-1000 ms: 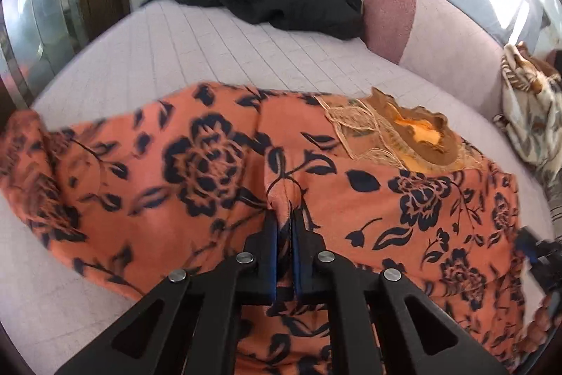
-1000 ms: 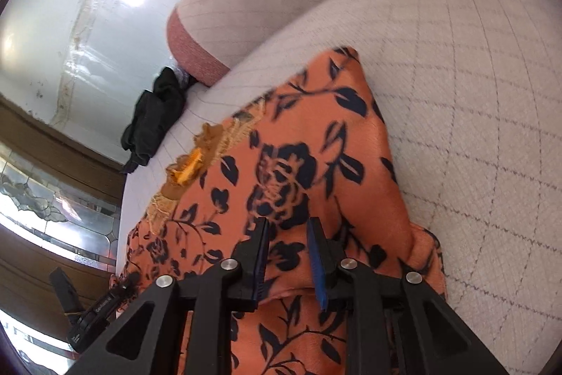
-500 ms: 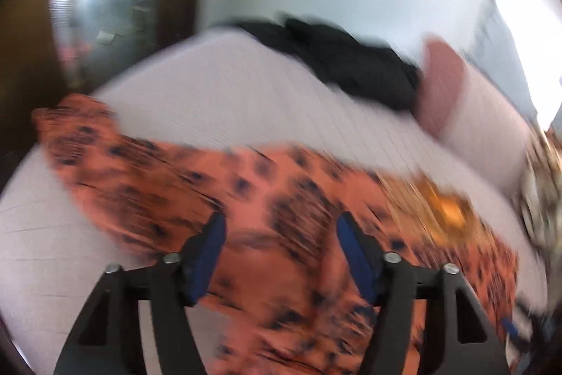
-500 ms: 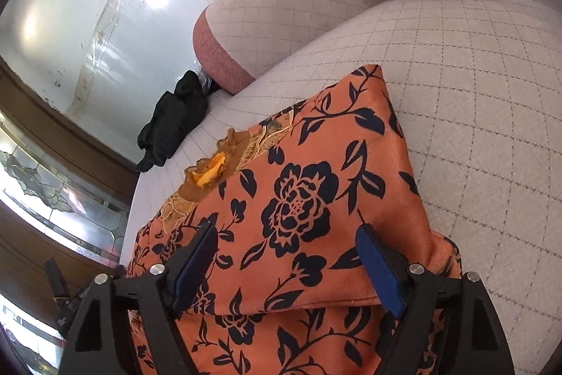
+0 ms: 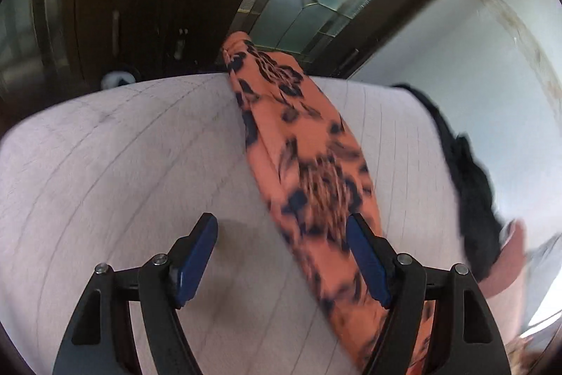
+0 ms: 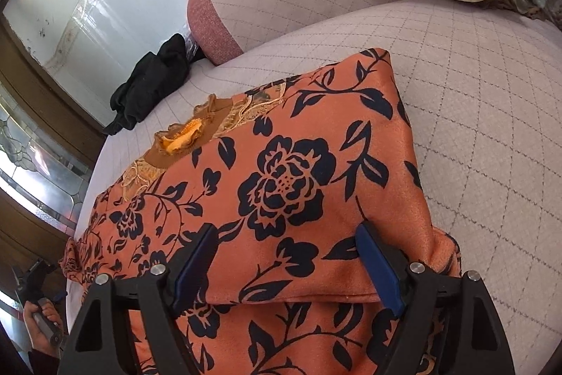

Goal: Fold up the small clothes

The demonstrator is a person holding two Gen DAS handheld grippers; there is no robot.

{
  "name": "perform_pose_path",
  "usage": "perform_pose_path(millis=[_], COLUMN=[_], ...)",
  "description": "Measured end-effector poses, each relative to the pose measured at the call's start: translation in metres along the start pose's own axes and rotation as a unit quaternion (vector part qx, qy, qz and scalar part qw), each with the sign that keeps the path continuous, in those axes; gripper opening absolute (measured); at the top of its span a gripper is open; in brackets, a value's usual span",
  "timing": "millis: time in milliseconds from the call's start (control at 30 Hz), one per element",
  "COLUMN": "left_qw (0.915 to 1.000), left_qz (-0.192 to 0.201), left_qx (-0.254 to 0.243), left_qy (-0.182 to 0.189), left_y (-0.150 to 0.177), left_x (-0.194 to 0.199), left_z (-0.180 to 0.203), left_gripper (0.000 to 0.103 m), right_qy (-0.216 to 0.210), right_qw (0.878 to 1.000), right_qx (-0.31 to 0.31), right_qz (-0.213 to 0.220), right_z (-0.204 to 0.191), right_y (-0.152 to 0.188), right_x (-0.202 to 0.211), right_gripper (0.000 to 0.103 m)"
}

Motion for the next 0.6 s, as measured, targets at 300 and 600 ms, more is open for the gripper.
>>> perform_pose_path(millis=[300,600], left_qw=[0.999,0.9788], left_qz=[0.024,0.081], left_qx=[0.003,-0.184], left_qy=[0.036,0.039], left_y=[-0.042,0.005], left_x=[-0.025,0.028], left_z=[0.008,0.125], left_gripper=[0.03,0.006], right_qy=[0.004,-0.021], right_qw=[1.0,0.999], right_qx=[-0.003,-0.033], right_qz=[0.007,0.009], right_z=[-0.002,0.002], right_y=[0.0,-0.005], right_x=[-0.001,0.004], right_gripper=[0.084,0.083])
Point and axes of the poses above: each gripper's, at about its wrist camera, not at the fingertips, and x roughly against the way its jaws point, z to its right, y to its underside, the point moved 7 cm from there along -x, roughly the way its jaws point, and after that the axes turned 12 degrees about -z, right-handed, at the moved point
